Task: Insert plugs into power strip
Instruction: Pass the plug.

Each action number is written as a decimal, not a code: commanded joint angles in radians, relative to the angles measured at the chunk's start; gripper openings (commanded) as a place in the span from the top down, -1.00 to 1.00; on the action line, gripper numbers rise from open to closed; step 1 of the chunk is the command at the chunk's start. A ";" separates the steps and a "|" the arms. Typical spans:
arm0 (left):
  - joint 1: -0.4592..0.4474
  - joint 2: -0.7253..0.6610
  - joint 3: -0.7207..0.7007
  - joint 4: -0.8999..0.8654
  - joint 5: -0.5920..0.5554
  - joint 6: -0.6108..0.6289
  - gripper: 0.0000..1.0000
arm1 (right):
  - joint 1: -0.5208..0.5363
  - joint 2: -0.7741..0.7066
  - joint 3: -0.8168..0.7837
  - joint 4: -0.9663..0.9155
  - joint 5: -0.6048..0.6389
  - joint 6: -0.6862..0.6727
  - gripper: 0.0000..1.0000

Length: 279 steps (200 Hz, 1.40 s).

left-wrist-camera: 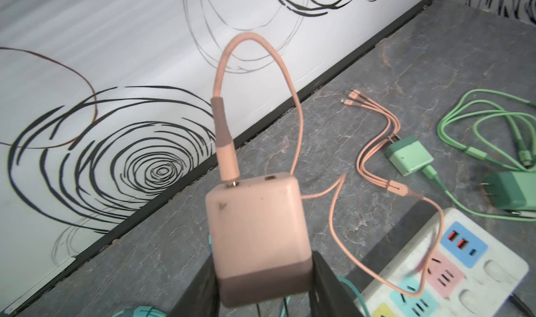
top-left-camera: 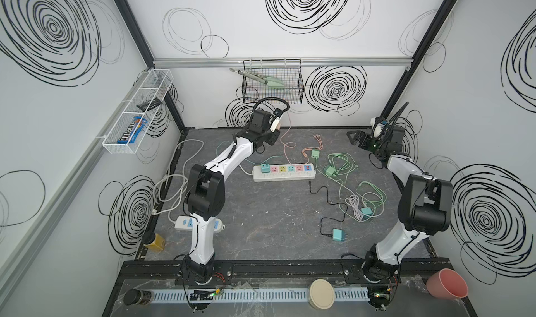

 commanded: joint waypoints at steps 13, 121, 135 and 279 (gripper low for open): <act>-0.043 0.004 0.056 0.046 -0.028 0.006 1.00 | 0.139 0.012 0.048 -0.053 -0.114 -0.081 -0.98; 0.004 -0.145 -0.165 0.136 0.271 0.191 1.00 | 0.357 0.082 0.183 -0.205 -0.317 -0.069 -0.91; 0.000 -0.171 -0.214 0.155 0.354 0.290 1.00 | 0.363 0.082 0.185 -0.218 -0.343 -0.064 -0.89; -0.092 -0.303 -0.541 0.458 0.285 0.793 1.00 | 0.436 0.158 0.269 -0.376 -0.484 -0.261 -0.39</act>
